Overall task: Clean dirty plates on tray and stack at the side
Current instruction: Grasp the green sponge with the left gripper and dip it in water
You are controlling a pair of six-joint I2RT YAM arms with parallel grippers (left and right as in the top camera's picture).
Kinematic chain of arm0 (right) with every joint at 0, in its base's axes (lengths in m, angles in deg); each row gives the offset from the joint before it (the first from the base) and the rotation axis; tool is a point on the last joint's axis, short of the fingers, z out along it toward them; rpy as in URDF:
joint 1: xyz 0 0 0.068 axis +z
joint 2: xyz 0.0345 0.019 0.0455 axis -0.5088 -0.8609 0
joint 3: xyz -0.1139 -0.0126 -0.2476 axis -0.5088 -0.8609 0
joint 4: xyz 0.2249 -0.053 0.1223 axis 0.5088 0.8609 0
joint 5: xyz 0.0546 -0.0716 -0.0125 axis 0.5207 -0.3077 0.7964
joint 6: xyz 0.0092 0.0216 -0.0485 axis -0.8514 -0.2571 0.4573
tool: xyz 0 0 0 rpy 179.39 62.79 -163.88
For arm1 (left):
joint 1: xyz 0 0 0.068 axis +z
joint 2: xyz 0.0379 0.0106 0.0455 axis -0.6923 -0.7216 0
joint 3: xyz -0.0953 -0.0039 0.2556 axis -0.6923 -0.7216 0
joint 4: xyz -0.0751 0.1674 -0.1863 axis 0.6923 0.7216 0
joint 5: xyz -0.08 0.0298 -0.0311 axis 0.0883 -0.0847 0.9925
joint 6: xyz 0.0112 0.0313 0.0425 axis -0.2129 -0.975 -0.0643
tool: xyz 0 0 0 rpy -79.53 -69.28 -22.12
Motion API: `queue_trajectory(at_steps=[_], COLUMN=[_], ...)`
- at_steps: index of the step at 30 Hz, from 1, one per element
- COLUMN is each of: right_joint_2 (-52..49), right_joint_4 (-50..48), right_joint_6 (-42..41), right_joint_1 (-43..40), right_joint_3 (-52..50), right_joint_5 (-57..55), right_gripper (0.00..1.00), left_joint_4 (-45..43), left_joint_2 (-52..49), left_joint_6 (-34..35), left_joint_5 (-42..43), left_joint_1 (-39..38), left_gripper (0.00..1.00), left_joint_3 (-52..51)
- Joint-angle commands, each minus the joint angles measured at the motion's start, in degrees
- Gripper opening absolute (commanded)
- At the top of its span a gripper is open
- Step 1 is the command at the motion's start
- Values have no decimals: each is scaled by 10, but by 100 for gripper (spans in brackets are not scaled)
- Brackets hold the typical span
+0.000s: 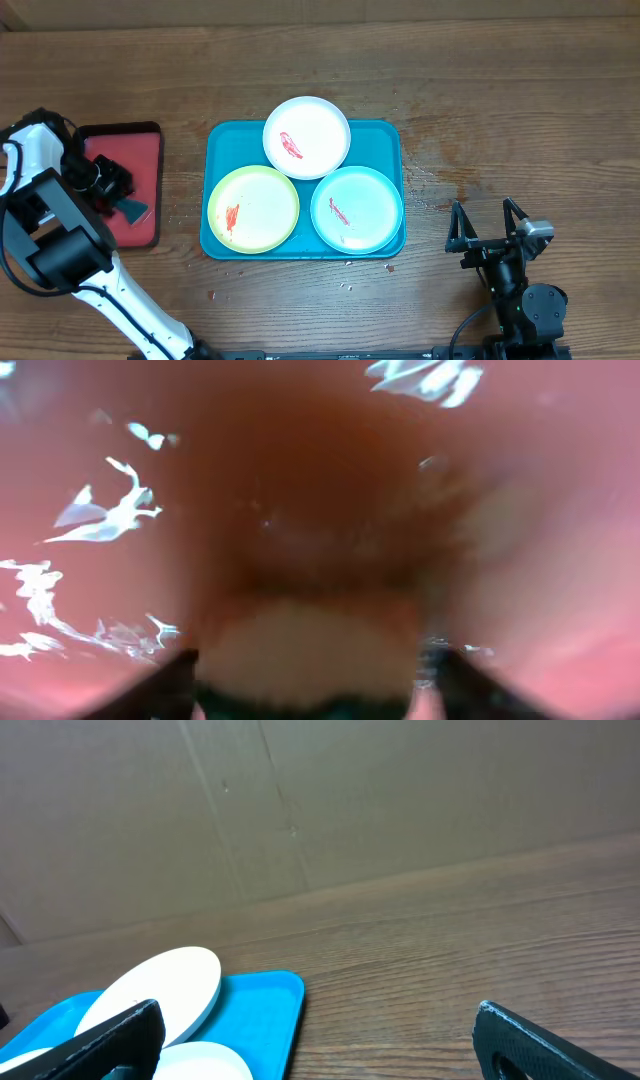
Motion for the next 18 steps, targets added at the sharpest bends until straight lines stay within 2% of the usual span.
queue_trajectory(at_steps=[1, 10, 14, 15, 18], right_joint_2=[6, 6, 6, 6, 6], right_joint_4=[-2, -2, -2, -2, -2], right_joint_6=[4, 4, 4, 4, 4], right_joint_1=[4, 4, 4, 4, 4], right_joint_3=[-6, -6, -6, -6, -6], right_joint_5=[-2, -1, -2, -2, -2], right_gripper=[100, 100, 100, 100, 100], left_joint_4=[24, 90, 100, 100, 98], left_joint_2=[-24, -24, -24, -24, -24], left_joint_6=[-4, -4, -4, -4, -4], left_joint_5=[4, 9, 9, 9, 8], left_joint_1=[-1, -1, -1, -1, -1], left_gripper=[100, 100, 77, 63, 30], left_joint_3=[-1, -1, -1, -1, -1])
